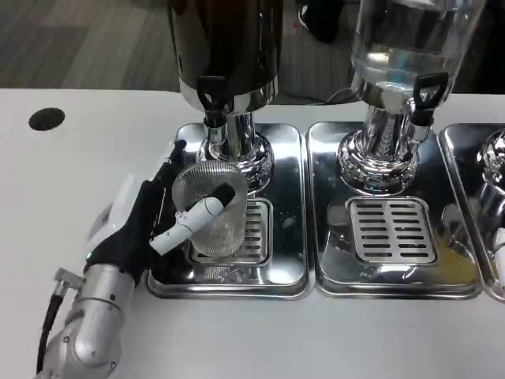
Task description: Grasp the cup under the faucet to collect the drink, then remove the cup.
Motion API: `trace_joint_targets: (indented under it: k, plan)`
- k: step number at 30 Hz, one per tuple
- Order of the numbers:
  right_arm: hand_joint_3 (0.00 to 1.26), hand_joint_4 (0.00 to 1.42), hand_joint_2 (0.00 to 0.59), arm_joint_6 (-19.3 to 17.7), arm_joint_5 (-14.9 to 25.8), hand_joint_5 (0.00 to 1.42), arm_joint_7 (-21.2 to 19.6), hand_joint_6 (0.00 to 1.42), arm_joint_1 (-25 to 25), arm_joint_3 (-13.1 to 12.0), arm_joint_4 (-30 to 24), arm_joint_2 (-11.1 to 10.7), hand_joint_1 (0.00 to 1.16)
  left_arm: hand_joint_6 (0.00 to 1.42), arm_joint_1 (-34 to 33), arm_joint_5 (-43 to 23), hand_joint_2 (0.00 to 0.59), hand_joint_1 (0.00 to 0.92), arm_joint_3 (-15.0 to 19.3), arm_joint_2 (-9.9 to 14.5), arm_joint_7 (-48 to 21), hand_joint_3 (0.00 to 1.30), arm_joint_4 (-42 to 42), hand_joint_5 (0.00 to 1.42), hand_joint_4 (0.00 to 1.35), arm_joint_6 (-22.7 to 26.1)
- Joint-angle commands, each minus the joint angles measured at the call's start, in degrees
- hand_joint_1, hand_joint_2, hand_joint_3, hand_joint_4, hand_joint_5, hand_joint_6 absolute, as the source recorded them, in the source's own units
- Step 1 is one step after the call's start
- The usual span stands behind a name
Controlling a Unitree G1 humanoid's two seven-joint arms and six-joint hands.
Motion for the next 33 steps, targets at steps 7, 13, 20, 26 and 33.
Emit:
trace_joint_targets:
  k: [7,13,20,26,33]
  plan:
    - [0.43,0.41,0.453,-1.14,-0.21,0.35,0.01,0.39,0.04,0.04,-0.69,0.18,0.75,0.11,3.41,-2.11,0.0,0.022,2.64,2.06,-0.59,0.03,-4.97,0.14,0.0,-0.3]
    - [0.43,0.41,0.453,-1.25,-0.6,0.35,-0.02,0.39,0.24,0.55,-0.9,0.41,0.75,0.1,4.81,-2.99,0.0,0.0,4.34,2.84,-0.96,0.04,-7.98,0.14,0.0,0.05]
    - [0.43,0.41,0.456,-1.18,-1.03,0.35,0.0,0.39,0.43,1.08,-1.25,0.59,0.75,0.12,5.84,-3.22,0.004,0.0,5.87,3.12,-1.6,0.11,-10.99,0.18,0.09,1.19]
    - [0.43,0.41,0.457,-1.14,-1.19,0.35,0.04,0.39,0.52,1.34,-1.54,0.59,0.75,0.15,5.77,-2.87,0.002,0.0,6.73,3.84,-3.05,0.19,-15.33,0.24,0.24,3.52]
    - [0.43,0.41,0.457,-0.75,-1.32,0.35,0.11,0.39,0.43,1.75,-1.99,0.58,0.75,0.15,5.1,-3.68,0.01,0.0,7.23,3.14,-5.52,0.2,-20.37,0.25,0.25,7.09]
